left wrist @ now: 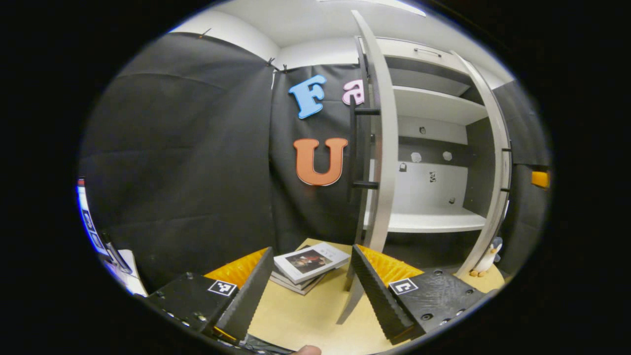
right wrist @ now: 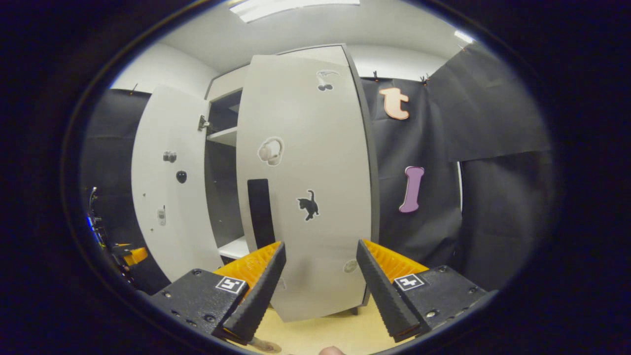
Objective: Grasp the bottle in the cabinet with the left hand and place it on the coaster, then close the right door with the right hand and the left door with the left hand.
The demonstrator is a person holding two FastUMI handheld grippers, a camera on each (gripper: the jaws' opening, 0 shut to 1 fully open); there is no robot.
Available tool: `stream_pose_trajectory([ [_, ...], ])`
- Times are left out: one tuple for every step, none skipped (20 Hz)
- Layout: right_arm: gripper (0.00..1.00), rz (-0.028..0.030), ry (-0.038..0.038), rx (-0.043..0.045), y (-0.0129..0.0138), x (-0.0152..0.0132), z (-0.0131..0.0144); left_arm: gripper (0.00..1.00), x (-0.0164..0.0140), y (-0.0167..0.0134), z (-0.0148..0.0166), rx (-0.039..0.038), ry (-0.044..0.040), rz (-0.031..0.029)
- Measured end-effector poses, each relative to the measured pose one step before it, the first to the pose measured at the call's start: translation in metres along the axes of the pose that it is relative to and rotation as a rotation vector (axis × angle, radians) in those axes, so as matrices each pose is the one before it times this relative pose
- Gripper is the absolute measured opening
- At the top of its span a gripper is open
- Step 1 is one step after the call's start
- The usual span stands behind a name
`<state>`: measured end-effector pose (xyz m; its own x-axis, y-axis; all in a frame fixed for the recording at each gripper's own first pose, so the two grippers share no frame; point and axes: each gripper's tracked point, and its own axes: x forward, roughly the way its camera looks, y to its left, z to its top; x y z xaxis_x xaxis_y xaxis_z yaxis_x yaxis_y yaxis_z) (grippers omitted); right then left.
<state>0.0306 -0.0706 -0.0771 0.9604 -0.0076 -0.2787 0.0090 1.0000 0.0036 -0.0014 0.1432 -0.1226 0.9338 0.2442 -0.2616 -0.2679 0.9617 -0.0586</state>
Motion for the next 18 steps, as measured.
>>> stream_pose_trajectory([
  [0.95, -0.0148, 0.00362, -0.00331, -0.00358, -0.00602, -0.00354, 0.97, 0.00381, 0.00187, 0.0058, -0.00843, -0.00679, -0.00357],
  [0.95, -0.01478, 0.00396, -0.00284, -0.00434, -0.00515, -0.00326, 0.94, 0.00517, 0.00542, 0.00415, 0.00362, -0.0004, 0.00907],
  [0.95, -0.00995, 0.00279, -0.00356, -0.00403, -0.00492, -0.00374, 0.97, 0.00427, 0.00843, 0.00081, 0.01165, 0.00637, 0.01279],
  [0.95, -0.00598, 0.00382, -0.00277, -0.00332, -0.00427, -0.00366, 0.92, 0.00531, 0.00284, 0.00127, 0.00669, 0.00767, 0.0019],
  [0.95, -0.0124, 0.01065, -0.00085, -0.00548, -0.00424, -0.00381, 0.92, 0.00287, 0.00156, 0.00328, -0.00176, 0.00282, -0.00211],
  [0.95, -0.01096, 0.0092, -0.00218, -0.00491, -0.00354, -0.00422, 0.96, 0.00186, 0.00007, 0.00676, -0.00402, -0.00529, -0.00638],
  [0.95, -0.01336, 0.00392, -0.0029, -0.00523, -0.00365, -0.0016, 1.0, 0.00299, 0.00147, 0.00612, -0.00165, -0.00225, -0.00169],
  [0.95, -0.01019, 0.00061, -0.00231, -0.00394, -0.00433, -0.00158, 0.96, 0.00306, 0.00087, 0.00611, 0.00076, -0.00366, -0.00436],
  [0.95, -0.00653, 0.00003, -0.00143, -0.00259, -0.00381, -0.00032, 0.96, 0.00352, 0.00248, 0.00311, -0.00176, 0.00063, 0.00544],
  [0.95, -0.00505, -0.00117, -0.00114, -0.00286, -0.00259, -0.00025, 0.96, 0.00416, 0.00206, 0.00307, -0.01079, 0.00545, 0.00153],
  [0.95, -0.00283, -0.00258, -0.00158, -0.00227, -0.00207, 0.00089, 0.96, 0.00267, -0.00118, -0.0002, -0.02341, 0.01473, -0.00531],
  [0.95, -0.00311, 0.00088, -0.00416, -0.00257, -0.00145, -0.00192, 1.0, 0.00163, -0.00056, 0.00445, -0.01892, -0.00133, -0.00415],
  [0.95, -0.00746, 0.00703, -0.00216, -0.00412, -0.0009, -0.0026, 1.0, 0.00227, 0.00212, 0.00656, -0.0092, -0.01003, -0.00137],
  [0.95, -0.00601, 0.01146, 0.00049, -0.00331, -0.00125, -0.00263, 1.0, 0.00292, 0.00041, 0.00453, -0.00126, -0.00581, -0.00264],
  [0.95, 0.00012, 0.006, 0.00207, -0.00183, -0.00082, -0.00121, 0.96, 0.00129, 0.00171, 0.00185, 0.00197, -0.00388, -0.00166],
  [0.95, 0.00083, 0.00061, 0.00038, -0.00142, -0.001, 0.00118, 0.92, 0.00121, -0.00173, 0.00311, 0.00463, -0.00024, -0.00733],
  [0.95, 0.00165, -0.00054, -0.00291, -0.00102, -0.00098, 0.00122, 0.92, -0.00006, -0.00245, 0.0026, 0.00635, 0.00012, -0.01096],
  [0.95, -0.00035, -0.0032, -0.00495, 0.00011, -0.00112, 0.00026, 0.96, 0.00008, -0.00315, 0.00501, 0.00233, -0.00815, -0.01214],
])
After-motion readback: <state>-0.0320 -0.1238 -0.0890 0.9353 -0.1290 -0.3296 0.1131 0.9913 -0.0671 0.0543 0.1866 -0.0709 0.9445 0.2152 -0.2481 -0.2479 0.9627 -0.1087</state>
